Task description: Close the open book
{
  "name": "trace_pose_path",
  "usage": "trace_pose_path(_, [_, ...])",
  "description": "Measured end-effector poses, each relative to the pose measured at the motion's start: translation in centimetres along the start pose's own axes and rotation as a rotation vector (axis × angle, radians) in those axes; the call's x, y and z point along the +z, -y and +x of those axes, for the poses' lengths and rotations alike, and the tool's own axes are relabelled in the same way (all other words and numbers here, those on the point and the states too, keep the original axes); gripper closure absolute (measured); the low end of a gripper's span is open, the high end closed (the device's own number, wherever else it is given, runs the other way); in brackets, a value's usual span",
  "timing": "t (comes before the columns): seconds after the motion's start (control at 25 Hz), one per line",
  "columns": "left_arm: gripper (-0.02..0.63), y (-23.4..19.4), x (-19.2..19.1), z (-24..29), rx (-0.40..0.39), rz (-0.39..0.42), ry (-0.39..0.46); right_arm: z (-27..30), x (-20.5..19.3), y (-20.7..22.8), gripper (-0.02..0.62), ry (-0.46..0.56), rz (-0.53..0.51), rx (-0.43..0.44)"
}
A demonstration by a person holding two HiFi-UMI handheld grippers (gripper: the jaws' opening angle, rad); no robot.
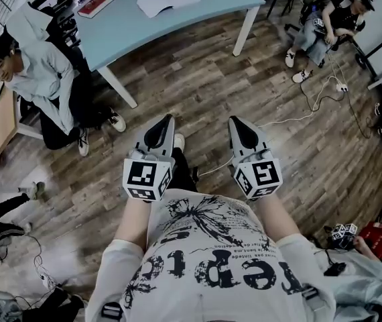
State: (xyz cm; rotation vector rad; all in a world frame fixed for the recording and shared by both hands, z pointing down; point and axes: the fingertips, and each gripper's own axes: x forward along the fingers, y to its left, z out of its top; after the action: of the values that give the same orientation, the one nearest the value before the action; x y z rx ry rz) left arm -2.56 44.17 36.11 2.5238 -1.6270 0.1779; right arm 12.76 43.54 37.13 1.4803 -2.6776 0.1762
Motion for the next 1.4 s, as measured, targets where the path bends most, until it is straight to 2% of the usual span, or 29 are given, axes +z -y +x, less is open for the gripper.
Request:
trace_pose_path(0.2, [0.586, -4.5, 1.1, 7.2, -0.04, -0.003, 0.008, 7.2, 0.3, 2.6, 0.585, -0.019, -0.045, -0.03])
trace_pose_path(0.48, [0.586, -15.1, 4.2, 19.3, -0.07, -0.008, 0.011, 21.9, 2.6, 7.2, 0.584, -0.023, -0.06, -0.077])
trace_pose_path(0.72, [0.586, -24.0, 7.7, 29.4, -0.08, -0.011, 0.017, 34.1, 5.5, 11.0, 0.584, -0.019, -0.13, -0.095])
trace_pose_path(1.0, [0.586, -29.3, 7.2, 36.2, -0.054, -0.027, -0.013, 43.6, 6.7, 14.9, 0.584, -0.002, -0.097, -0.087])
trace_pose_path(1.2, [0.586, -32.7, 6.5, 41.9, 0.026, -0.033, -0.026, 51.4, 6.4, 18.7, 0.584, -0.005, -0.108, -0.001])
trace_pose_path(1.4, [0.586, -35.6, 6.3, 48.8, 0.177, -0.058, -0.018, 59.2, 6.4, 23.8, 0.584, -0.009, -0.157, 0.138])
